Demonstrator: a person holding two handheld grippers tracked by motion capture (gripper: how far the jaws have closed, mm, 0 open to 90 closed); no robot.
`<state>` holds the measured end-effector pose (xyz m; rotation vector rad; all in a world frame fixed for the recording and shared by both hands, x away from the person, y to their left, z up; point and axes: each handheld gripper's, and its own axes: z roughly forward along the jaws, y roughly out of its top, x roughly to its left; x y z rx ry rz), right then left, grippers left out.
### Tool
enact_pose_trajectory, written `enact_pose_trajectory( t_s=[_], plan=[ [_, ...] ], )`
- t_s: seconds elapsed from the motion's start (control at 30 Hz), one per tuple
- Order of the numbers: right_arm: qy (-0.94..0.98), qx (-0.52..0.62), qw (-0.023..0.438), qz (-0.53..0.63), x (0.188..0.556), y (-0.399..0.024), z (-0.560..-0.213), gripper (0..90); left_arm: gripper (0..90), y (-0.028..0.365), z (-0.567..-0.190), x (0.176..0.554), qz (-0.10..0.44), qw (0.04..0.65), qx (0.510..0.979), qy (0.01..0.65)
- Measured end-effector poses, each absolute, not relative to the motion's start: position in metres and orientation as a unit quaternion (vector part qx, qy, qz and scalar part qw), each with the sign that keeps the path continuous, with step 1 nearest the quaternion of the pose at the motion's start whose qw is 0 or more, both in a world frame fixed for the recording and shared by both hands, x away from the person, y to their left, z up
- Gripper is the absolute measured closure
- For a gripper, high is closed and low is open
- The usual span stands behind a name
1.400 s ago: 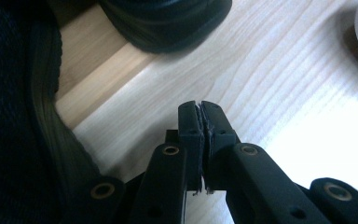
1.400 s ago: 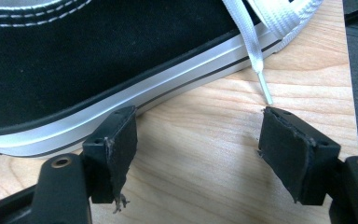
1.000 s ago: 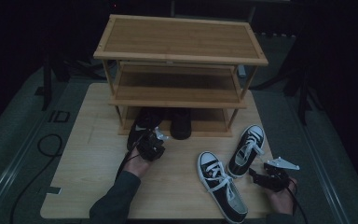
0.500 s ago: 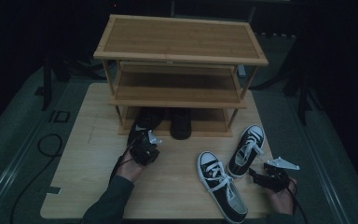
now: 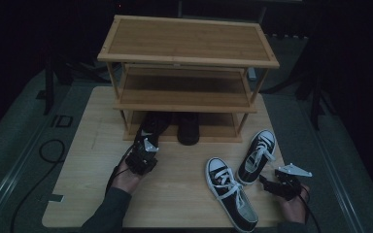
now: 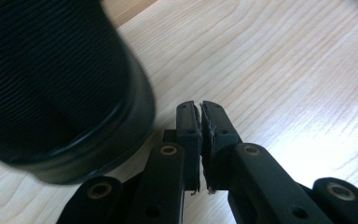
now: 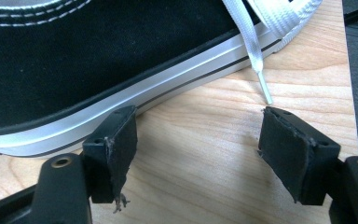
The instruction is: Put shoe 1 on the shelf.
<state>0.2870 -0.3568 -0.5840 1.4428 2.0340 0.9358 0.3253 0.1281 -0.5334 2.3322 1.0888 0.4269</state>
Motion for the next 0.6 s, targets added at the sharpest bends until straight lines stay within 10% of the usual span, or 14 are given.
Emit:
enact_pose_trajectory(
  t_s=[0.6],
  plan=[
    [0.742, 0.526, 0.237, 0.341, 0.287, -0.357, -0.584, 27.5, 86.5, 0.163, -0.541, 0.323, 0.159, 0.238, 0.851, 0.441]
  ],
)
